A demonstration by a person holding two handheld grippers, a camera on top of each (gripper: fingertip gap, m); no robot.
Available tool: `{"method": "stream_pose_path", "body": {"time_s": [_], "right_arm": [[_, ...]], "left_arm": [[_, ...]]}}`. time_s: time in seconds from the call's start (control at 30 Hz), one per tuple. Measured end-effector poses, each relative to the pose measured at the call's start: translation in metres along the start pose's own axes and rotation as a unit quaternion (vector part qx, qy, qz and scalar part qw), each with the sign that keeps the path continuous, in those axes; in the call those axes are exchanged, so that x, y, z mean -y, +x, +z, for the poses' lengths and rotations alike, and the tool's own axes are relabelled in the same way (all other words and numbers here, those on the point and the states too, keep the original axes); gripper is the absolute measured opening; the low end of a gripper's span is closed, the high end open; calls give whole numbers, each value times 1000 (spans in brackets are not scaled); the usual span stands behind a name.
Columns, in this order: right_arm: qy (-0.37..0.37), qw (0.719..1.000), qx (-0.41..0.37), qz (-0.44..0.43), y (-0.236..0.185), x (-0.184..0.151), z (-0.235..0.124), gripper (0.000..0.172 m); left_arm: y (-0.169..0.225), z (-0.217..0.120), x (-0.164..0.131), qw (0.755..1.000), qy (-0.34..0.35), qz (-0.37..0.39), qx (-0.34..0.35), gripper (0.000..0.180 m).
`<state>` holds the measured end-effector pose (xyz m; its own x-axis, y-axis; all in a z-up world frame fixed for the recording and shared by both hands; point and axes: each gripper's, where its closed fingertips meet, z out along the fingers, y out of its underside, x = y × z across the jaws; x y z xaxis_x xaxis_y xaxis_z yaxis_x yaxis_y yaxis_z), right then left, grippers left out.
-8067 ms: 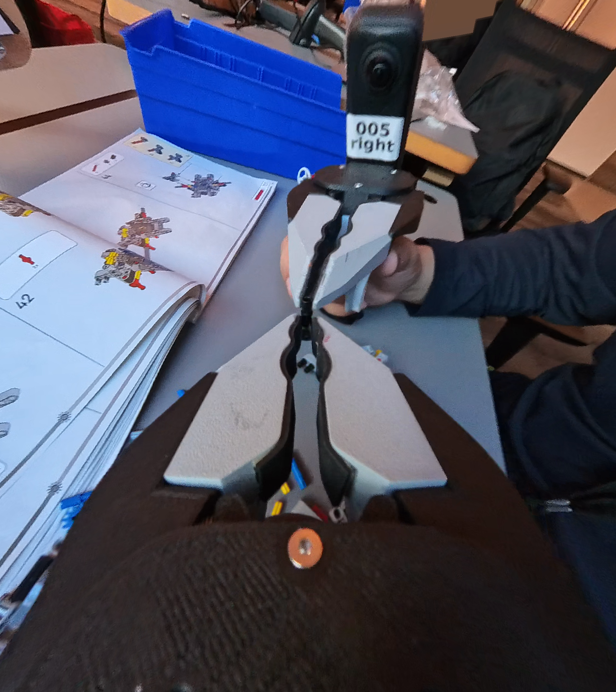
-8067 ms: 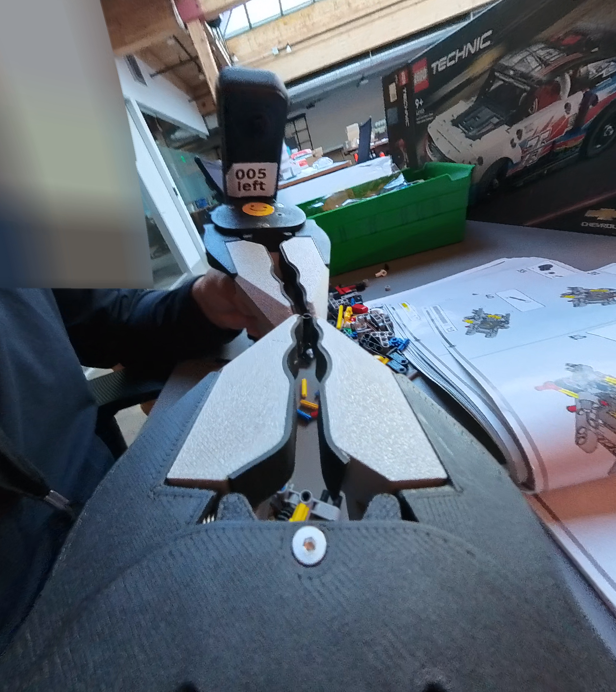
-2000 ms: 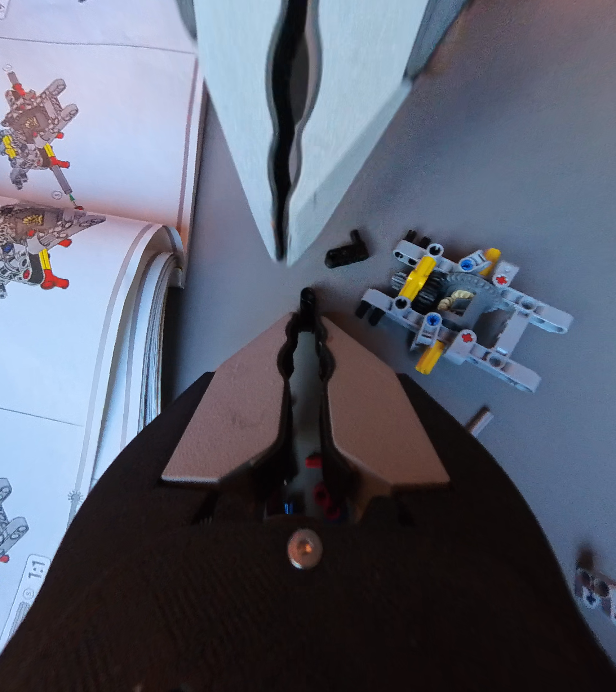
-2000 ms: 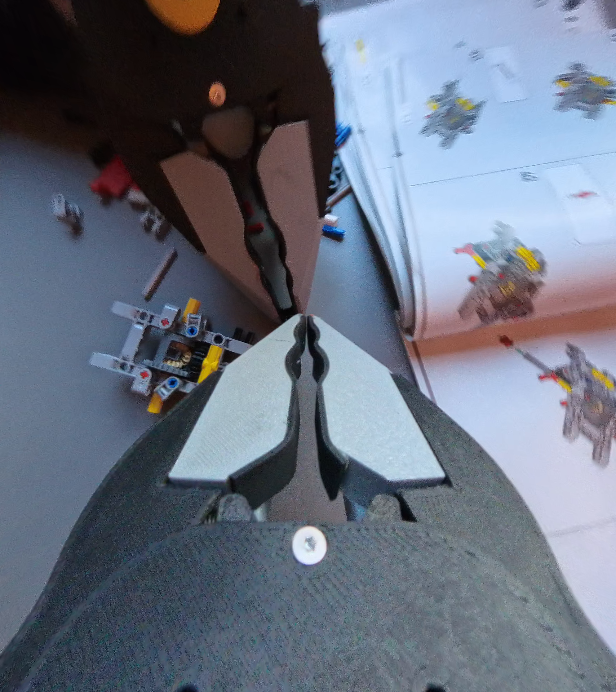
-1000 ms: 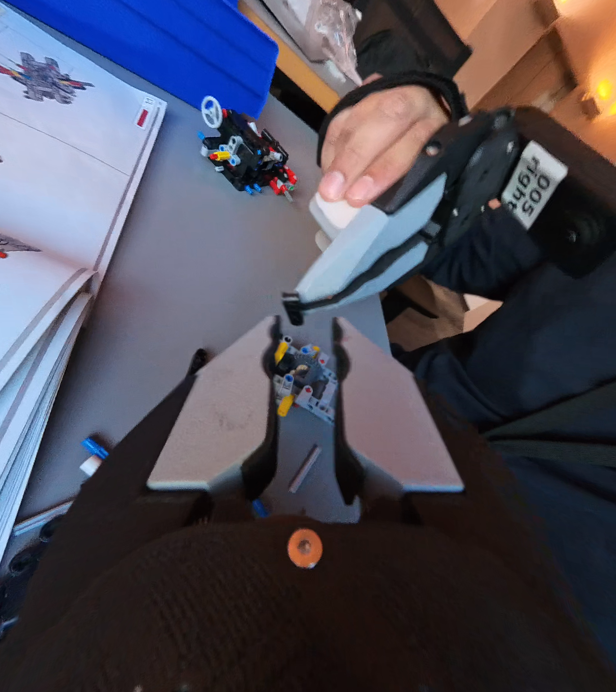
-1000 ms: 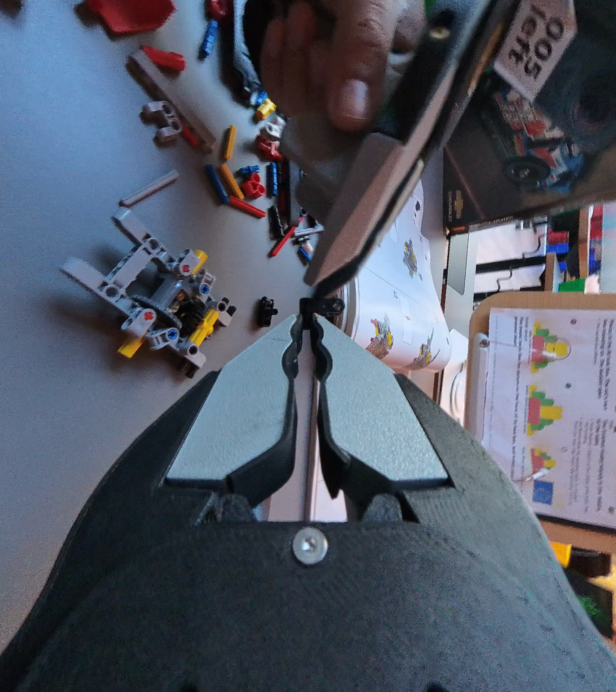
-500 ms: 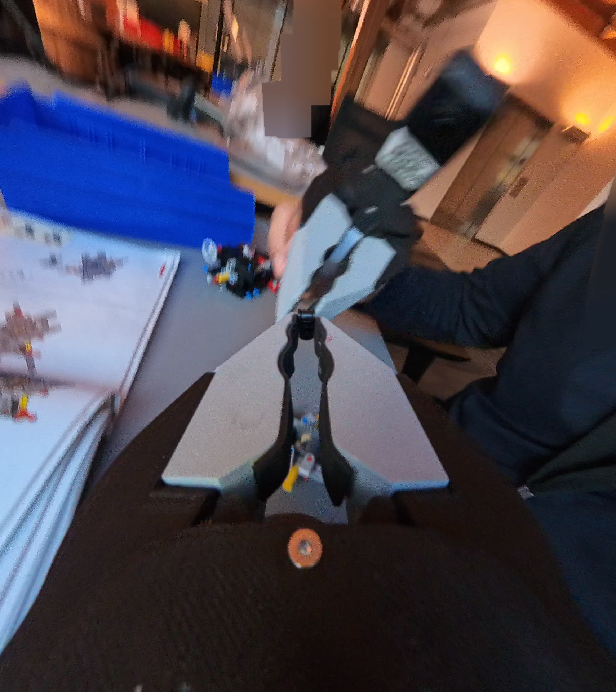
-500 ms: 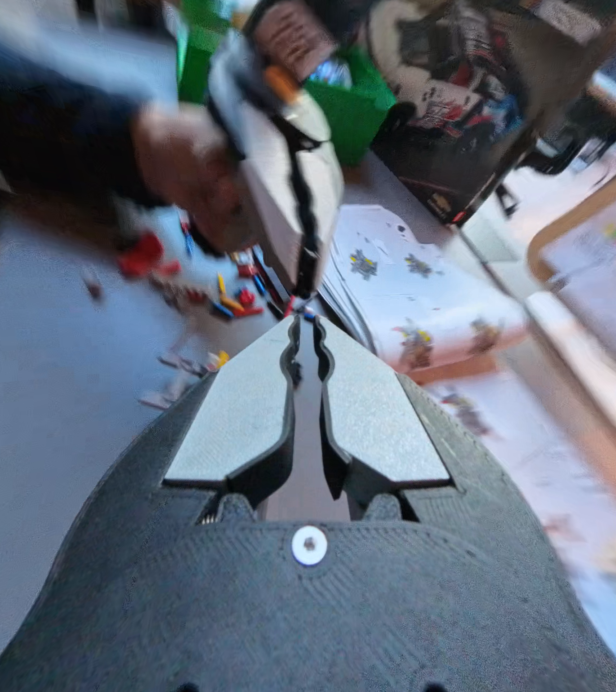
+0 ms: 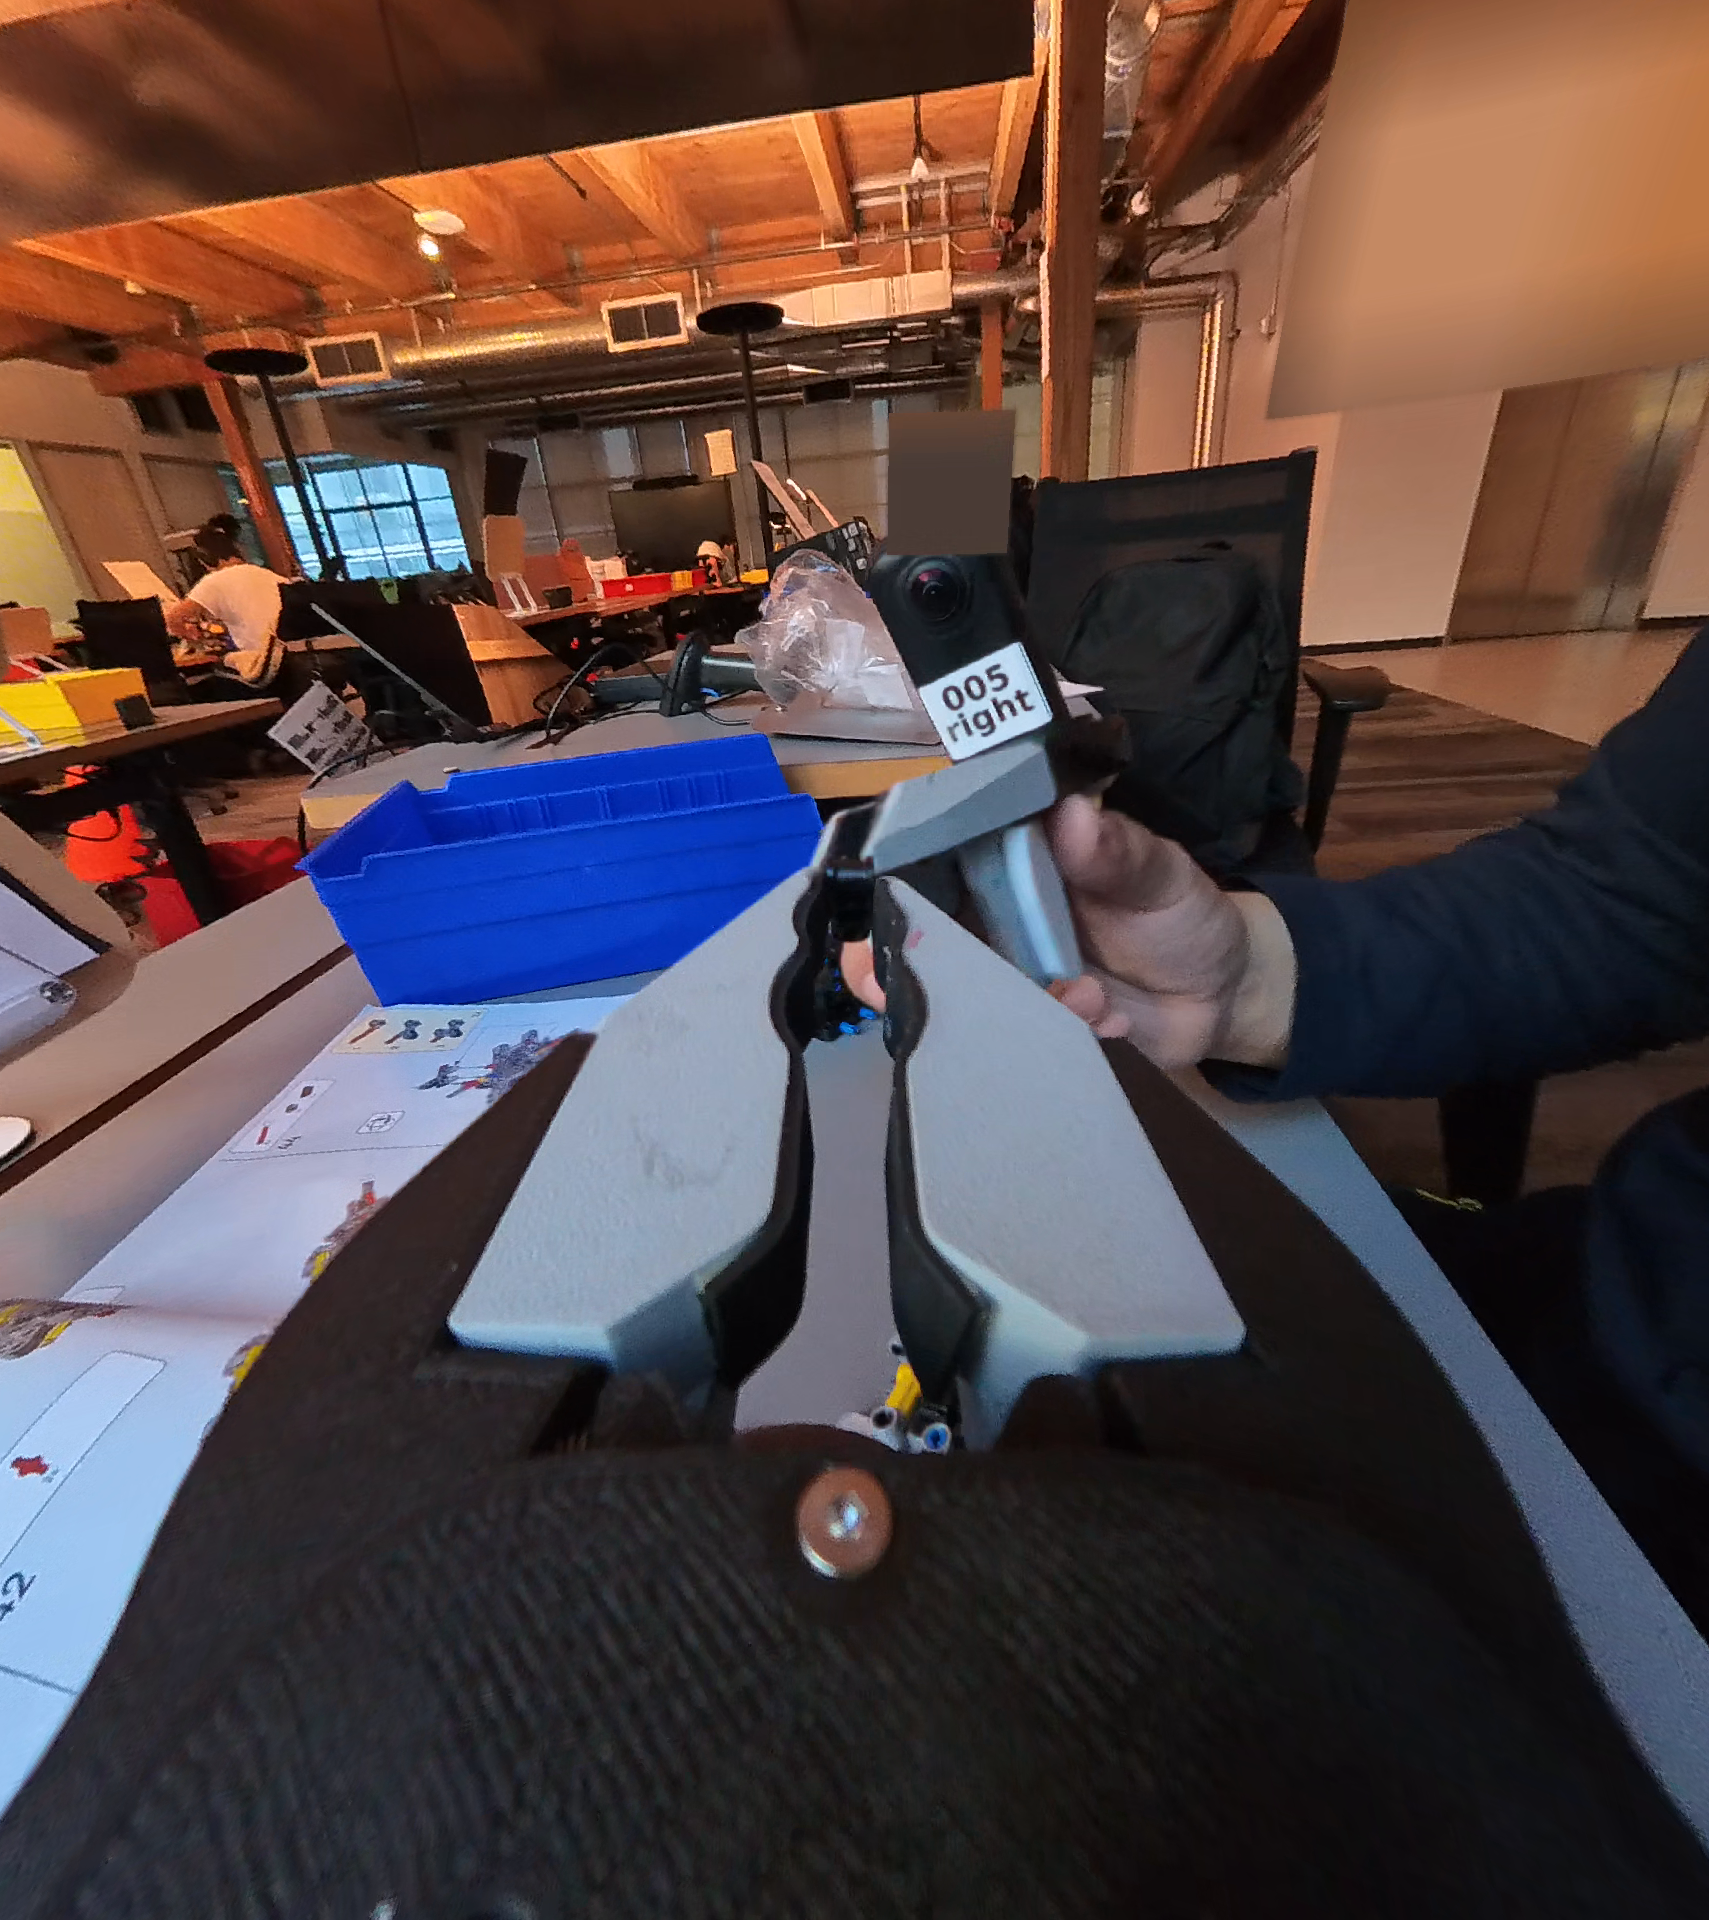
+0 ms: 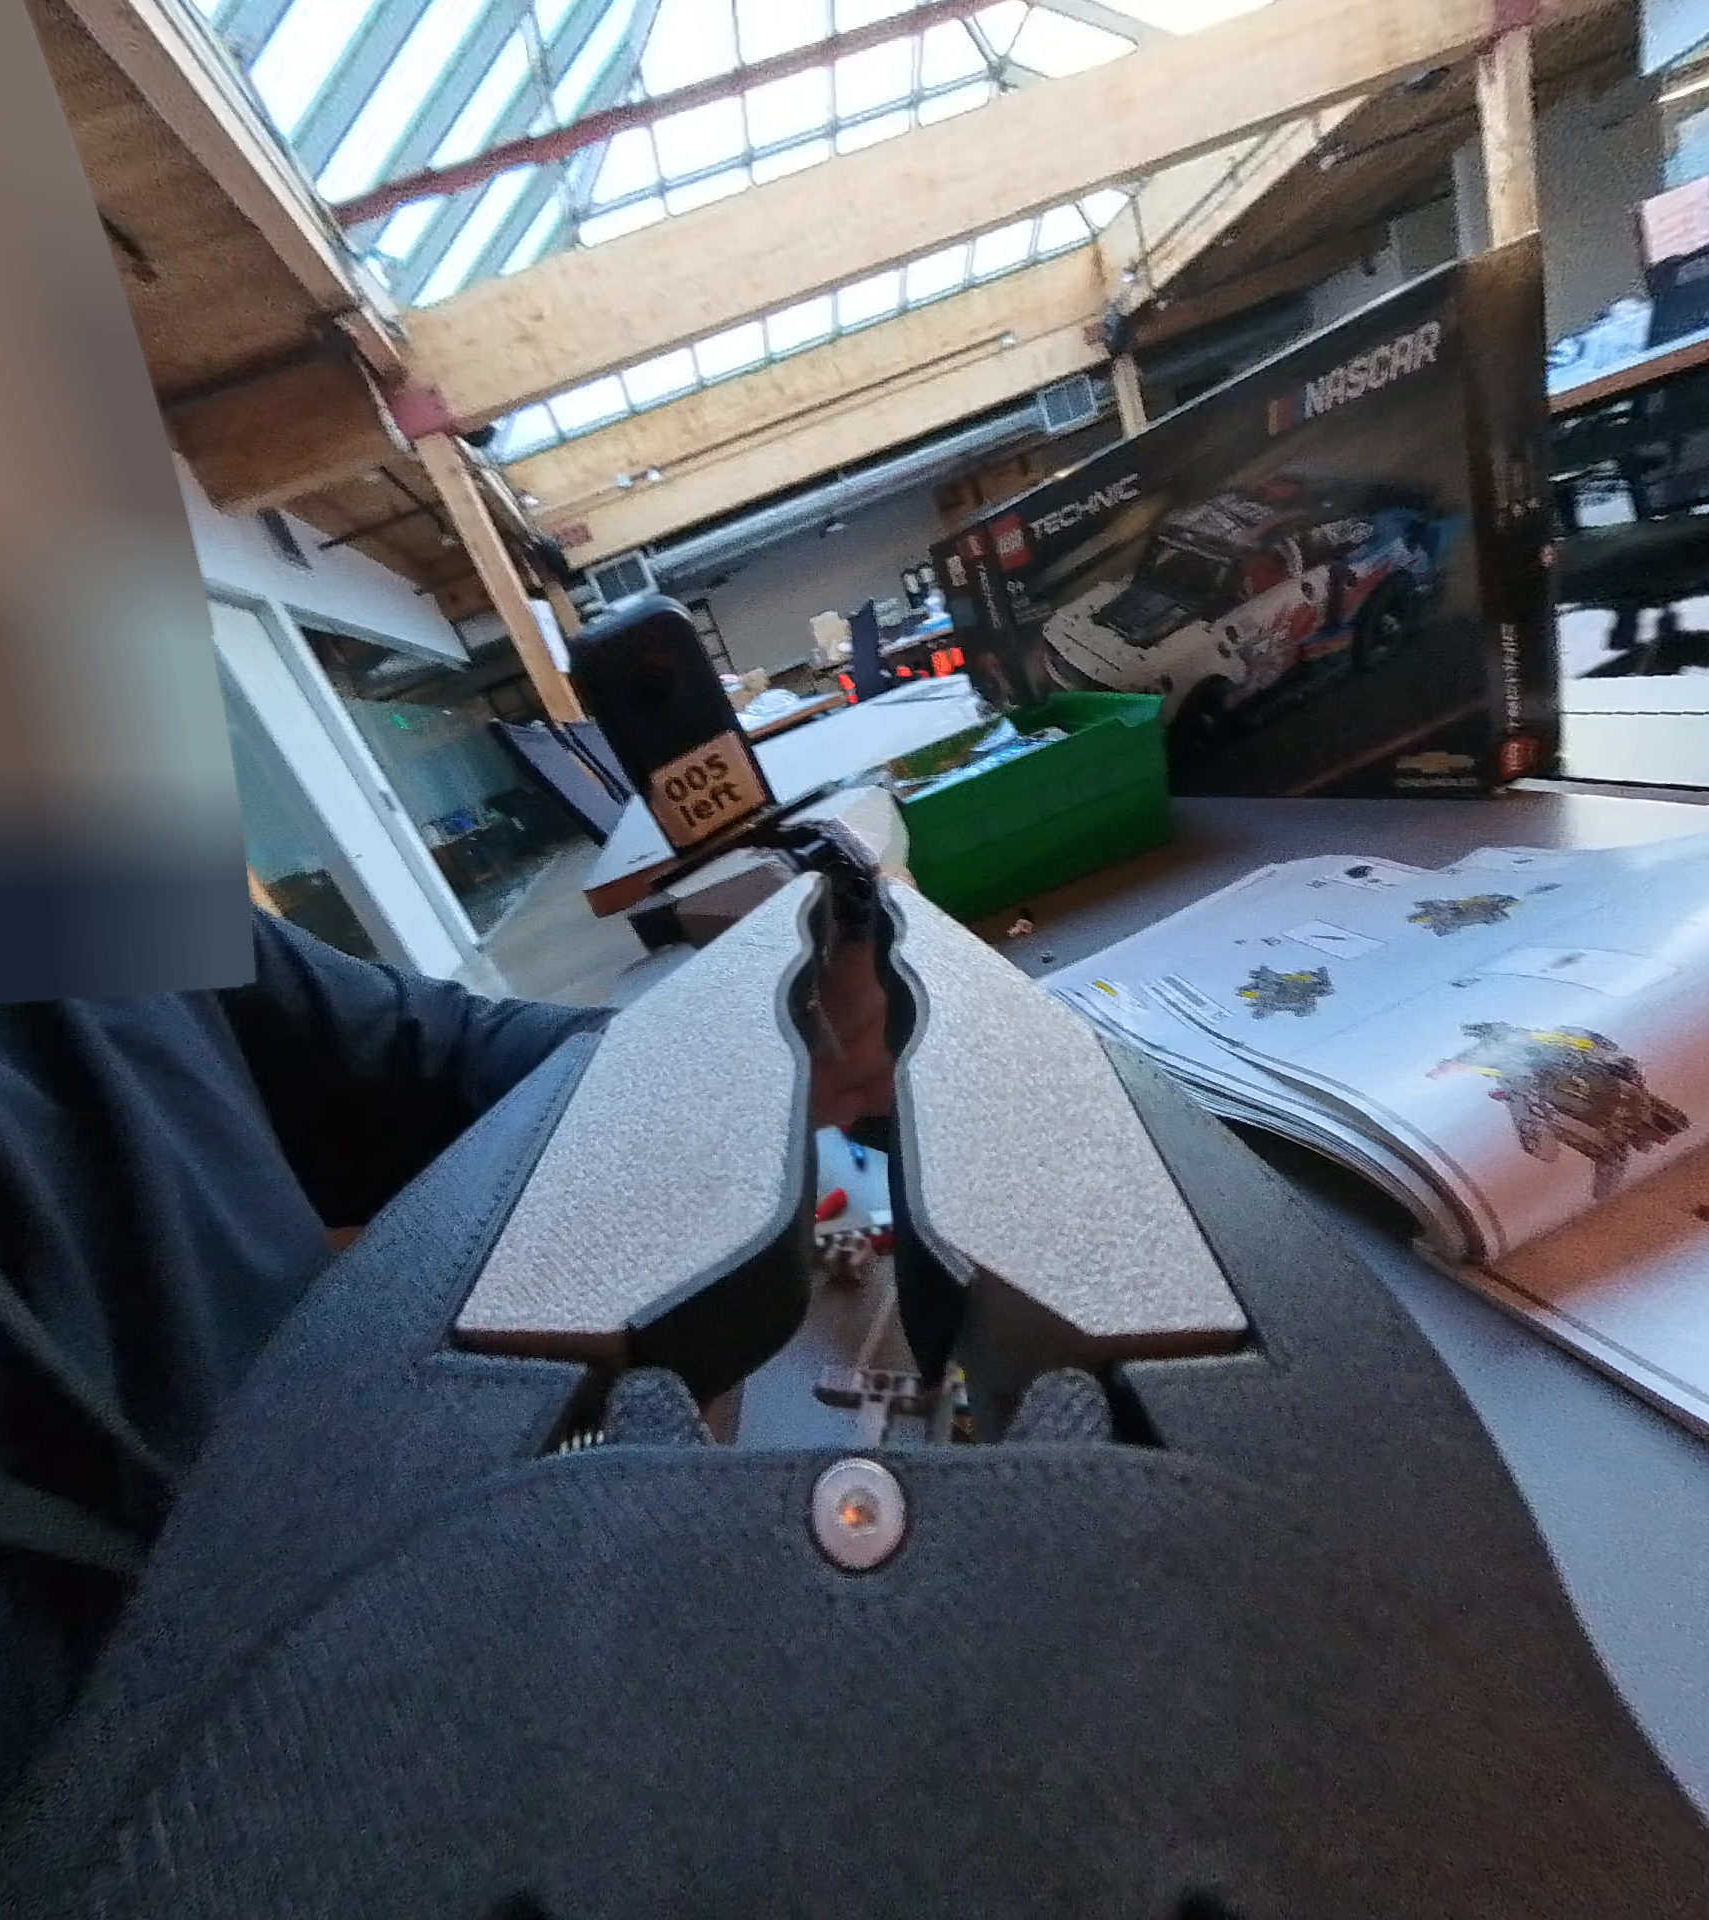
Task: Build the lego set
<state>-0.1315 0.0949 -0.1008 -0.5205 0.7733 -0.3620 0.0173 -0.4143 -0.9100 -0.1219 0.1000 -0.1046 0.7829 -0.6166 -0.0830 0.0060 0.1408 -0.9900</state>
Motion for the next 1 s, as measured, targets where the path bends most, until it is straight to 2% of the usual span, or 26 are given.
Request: {"method": "stream_pose_path", "body": {"time_s": [0.23,0.3,0.4,0.5,0.63,0.73,0.8,0.83,0.9,0.93,1.0], "right_arm": [[8,1000,-6,-27,2,-1,0,0],[-17,997,-46,-56,12,-6,1,0],[-59,990,-99,-81,27,-15,2,0],[-75,983,-144,-85,44,-21,2,0],[21,990,-138,32,59,-7,11,0],[81,982,-138,97,72,4,10,0],[209,958,-165,110,97,56,-34,0],[200,962,-165,86,102,71,-43,0],[67,986,-147,36,95,53,-19,0],[33,989,-145,11,89,41,-9,0],[21,992,-121,6,78,28,5,0]], "left_arm": [[-1,1,1,998,12,-55,-4,5],[-8,0,-5,997,-8,-77,8,11],[-19,-1,-18,994,-42,-96,25,6],[-31,-2,-37,988,-112,-66,82,6],[-50,-1,-32,981,-95,-68,152,6],[-54,-1,-39,977,-104,-105,152,5],[-36,3,-57,972,-99,-183,111,6],[-31,7,-54,972,-82,-200,89,6],[-37,10,-38,980,-73,-158,91,6],[-40,10,-31,984,-67,-133,97,6],[-44,5,-35,983,-77,-126,110,6]]}}
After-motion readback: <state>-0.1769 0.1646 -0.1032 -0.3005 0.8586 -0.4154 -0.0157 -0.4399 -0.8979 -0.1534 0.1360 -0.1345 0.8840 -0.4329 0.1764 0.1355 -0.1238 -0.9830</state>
